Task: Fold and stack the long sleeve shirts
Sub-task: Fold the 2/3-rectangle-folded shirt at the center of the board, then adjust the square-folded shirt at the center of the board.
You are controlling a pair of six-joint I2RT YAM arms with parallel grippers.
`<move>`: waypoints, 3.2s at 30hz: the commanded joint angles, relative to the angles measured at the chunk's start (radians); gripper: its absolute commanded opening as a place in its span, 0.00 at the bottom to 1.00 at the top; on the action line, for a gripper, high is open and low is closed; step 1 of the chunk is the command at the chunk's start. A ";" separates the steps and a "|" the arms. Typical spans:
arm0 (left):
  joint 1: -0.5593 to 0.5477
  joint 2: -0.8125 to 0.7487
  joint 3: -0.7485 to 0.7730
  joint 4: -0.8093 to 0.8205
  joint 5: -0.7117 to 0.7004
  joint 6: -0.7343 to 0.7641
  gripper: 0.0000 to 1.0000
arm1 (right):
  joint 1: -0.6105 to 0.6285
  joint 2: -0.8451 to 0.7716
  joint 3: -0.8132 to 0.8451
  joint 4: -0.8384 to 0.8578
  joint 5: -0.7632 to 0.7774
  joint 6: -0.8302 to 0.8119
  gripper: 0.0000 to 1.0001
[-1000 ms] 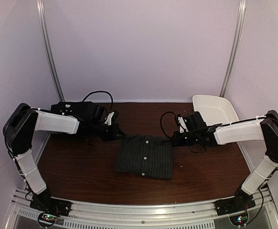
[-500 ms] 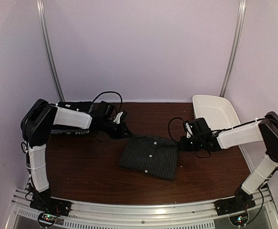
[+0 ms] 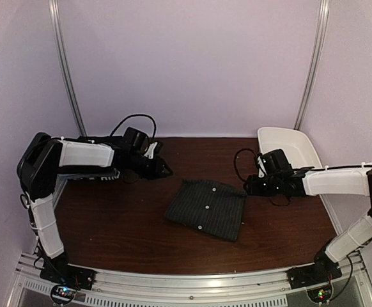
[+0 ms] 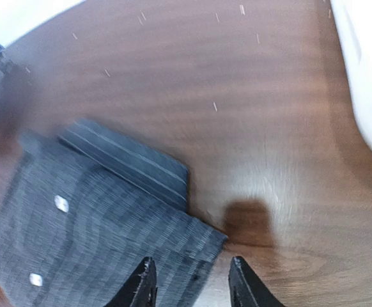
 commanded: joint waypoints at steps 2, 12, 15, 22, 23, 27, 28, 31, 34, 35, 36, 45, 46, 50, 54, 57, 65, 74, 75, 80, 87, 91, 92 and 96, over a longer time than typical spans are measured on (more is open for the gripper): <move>-0.022 -0.155 -0.110 0.012 0.024 0.006 0.33 | 0.079 -0.071 0.141 -0.081 0.039 -0.043 0.43; -0.127 -0.193 -0.275 0.095 0.052 -0.042 0.28 | 0.227 0.235 0.419 -0.066 -0.055 -0.096 0.39; -0.153 -0.177 -0.322 0.130 0.058 -0.053 0.27 | 0.230 0.346 0.508 -0.077 -0.073 -0.112 0.37; -0.221 -0.144 -0.400 0.197 0.054 -0.084 0.24 | 0.221 0.562 0.674 -0.115 -0.058 -0.155 0.37; -0.229 -0.144 -0.409 0.199 0.052 -0.091 0.24 | 0.217 0.587 0.694 -0.120 -0.058 -0.157 0.37; -0.271 -0.147 -0.438 0.204 0.042 -0.119 0.24 | 0.198 0.676 0.756 -0.132 -0.064 -0.155 0.41; -0.282 -0.148 -0.442 0.206 0.041 -0.126 0.24 | 0.196 0.694 0.775 -0.144 -0.068 -0.157 0.41; -0.310 -0.159 -0.449 0.205 0.034 -0.148 0.23 | 0.202 0.714 0.796 -0.155 -0.095 -0.154 0.41; -0.330 -0.197 -0.468 0.205 0.016 -0.184 0.23 | 0.217 0.699 0.776 -0.154 -0.110 -0.154 0.42; -0.334 -0.216 -0.476 0.204 0.008 -0.196 0.23 | 0.220 0.690 0.770 -0.154 -0.116 -0.155 0.43; -0.337 -0.235 -0.480 0.200 0.000 -0.209 0.23 | 0.223 0.678 0.765 -0.156 -0.124 -0.157 0.43; -0.322 -0.316 -0.327 0.014 -0.197 -0.209 0.23 | 0.221 0.476 0.762 -0.248 -0.075 -0.212 0.54; -0.309 -0.299 -0.304 0.013 -0.193 -0.203 0.23 | 0.222 0.458 0.753 -0.255 -0.073 -0.209 0.54; -0.262 -0.192 -0.184 0.012 -0.163 -0.148 0.23 | 0.221 0.381 0.674 -0.253 -0.060 -0.178 0.53; -0.218 -0.068 -0.071 0.011 -0.126 -0.104 0.21 | 0.209 0.324 0.569 -0.223 -0.052 -0.152 0.45; -0.193 0.015 -0.002 0.012 -0.110 -0.080 0.20 | 0.179 0.311 0.508 -0.204 -0.090 -0.143 0.41; -0.125 0.183 0.105 0.004 -0.092 -0.039 0.18 | 0.058 0.361 0.423 -0.141 -0.175 -0.158 0.39; -0.100 0.255 0.138 -0.003 -0.073 -0.031 0.18 | -0.045 0.480 0.426 -0.127 -0.179 -0.187 0.37; -0.099 0.257 0.140 -0.004 -0.070 -0.031 0.18 | -0.054 0.489 0.429 -0.128 -0.175 -0.190 0.37; -0.095 0.266 0.147 -0.019 -0.073 -0.030 0.18 | -0.074 0.456 0.446 -0.163 -0.136 -0.207 0.37; -0.094 0.267 0.148 -0.026 -0.076 -0.032 0.18 | -0.006 0.288 0.438 -0.228 -0.071 -0.198 0.40; -0.092 0.267 0.157 -0.032 -0.081 -0.034 0.18 | 0.119 0.221 0.405 -0.230 -0.046 -0.163 0.44; -0.091 0.269 0.160 -0.034 -0.081 -0.034 0.18 | 0.155 0.213 0.397 -0.232 -0.039 -0.153 0.44; -0.091 0.273 0.169 -0.045 -0.082 -0.032 0.18 | 0.296 0.194 0.365 -0.240 0.006 -0.115 0.44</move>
